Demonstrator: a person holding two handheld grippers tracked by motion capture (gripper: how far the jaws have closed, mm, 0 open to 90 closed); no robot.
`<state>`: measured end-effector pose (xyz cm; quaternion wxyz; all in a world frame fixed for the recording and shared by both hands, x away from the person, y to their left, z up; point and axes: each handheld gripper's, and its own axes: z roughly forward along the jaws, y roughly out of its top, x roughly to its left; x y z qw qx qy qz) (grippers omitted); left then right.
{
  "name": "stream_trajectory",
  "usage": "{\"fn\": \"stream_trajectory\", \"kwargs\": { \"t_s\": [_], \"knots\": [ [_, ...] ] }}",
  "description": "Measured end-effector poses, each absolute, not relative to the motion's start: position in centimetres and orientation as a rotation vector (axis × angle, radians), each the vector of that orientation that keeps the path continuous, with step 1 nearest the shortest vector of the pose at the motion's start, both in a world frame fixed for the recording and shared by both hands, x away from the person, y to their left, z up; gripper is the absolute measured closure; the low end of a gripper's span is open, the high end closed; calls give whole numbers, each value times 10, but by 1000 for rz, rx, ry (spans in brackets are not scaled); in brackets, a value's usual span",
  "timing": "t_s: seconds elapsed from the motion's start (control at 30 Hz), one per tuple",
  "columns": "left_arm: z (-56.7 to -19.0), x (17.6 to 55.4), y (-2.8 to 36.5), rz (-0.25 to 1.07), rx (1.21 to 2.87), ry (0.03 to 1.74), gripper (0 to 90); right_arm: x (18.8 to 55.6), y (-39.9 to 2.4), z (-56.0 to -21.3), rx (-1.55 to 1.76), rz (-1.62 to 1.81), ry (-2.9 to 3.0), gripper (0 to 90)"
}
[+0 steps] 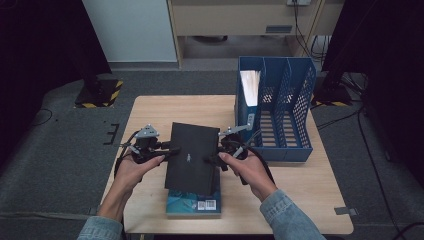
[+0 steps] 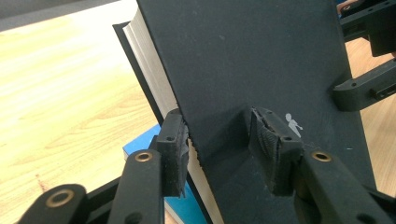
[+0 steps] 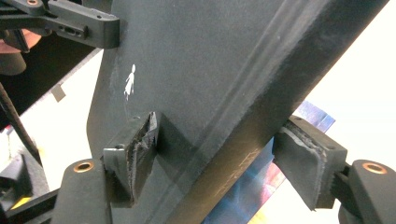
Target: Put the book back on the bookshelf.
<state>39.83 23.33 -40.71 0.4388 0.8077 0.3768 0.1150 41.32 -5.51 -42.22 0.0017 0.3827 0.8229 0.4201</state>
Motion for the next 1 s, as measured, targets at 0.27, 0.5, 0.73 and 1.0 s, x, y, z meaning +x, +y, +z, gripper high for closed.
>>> {"fn": "stream_trajectory", "kwargs": {
  "t_s": [0.27, 0.5, 0.73, 1.0],
  "knots": [
    [-397, 398, 234, 334, 2019, 929, 621, 417, -52, -409, 1159, 1283, 2554, 343],
    [-394, 397, 234, 348, 2021, 928, 640, 418, -52, -406, 1143, 1288, 2543, 357],
    [-390, 397, 232, 369, 2028, 917, 649, 419, -53, -403, 1141, 1296, 2516, 365],
    [-389, 394, 233, 359, 2024, 912, 667, 414, -56, -402, 1116, 1298, 2527, 380]
  ]
}}
